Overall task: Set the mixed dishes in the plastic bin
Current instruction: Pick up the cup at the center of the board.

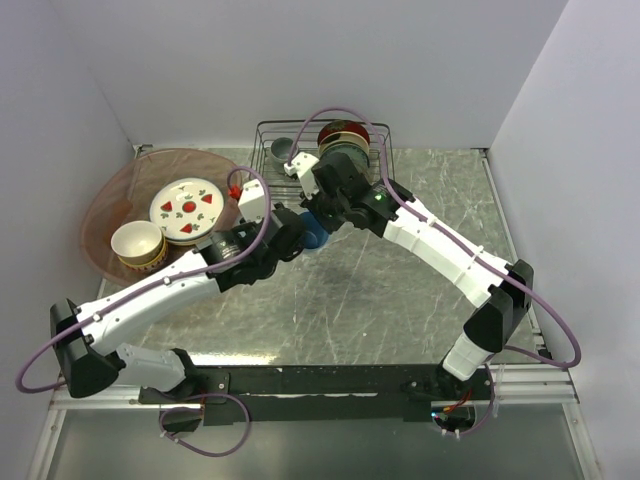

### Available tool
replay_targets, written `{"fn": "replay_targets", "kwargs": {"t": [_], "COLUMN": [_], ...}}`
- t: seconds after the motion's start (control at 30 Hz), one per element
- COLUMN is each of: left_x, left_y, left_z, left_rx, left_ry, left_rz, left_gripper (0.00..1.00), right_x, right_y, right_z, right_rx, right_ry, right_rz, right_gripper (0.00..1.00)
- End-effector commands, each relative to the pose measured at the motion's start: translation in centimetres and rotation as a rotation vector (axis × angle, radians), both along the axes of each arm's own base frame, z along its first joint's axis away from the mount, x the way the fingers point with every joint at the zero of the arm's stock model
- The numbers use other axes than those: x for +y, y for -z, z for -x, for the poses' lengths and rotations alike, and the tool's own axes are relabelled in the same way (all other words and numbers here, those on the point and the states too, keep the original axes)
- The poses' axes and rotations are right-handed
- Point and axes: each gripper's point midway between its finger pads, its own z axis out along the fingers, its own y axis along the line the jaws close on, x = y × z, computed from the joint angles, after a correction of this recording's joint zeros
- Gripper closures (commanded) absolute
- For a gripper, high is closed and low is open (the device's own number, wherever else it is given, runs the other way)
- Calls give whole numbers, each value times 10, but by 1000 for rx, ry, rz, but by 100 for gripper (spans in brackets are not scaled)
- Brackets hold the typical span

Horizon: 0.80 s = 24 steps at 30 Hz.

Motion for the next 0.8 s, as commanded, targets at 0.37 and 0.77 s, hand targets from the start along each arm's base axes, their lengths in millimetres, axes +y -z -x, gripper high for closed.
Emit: {"fn": "replay_targets", "kwargs": {"t": [0.37,0.77], "left_x": [-1,17], "left_y": [-17,-51], "left_z": [-7,4], "left_rx": [-40,-158], "left_ry": [5,87], "left_rz": [-54,44], "left_gripper": [99,99], "right_x": [21,13], "right_y": [-53,-73], "right_z": [34,72], "right_rx": [-7,1], "right_ry": [-207,-414], "right_rz": [-155,-188], "right_gripper": [100,55]}}
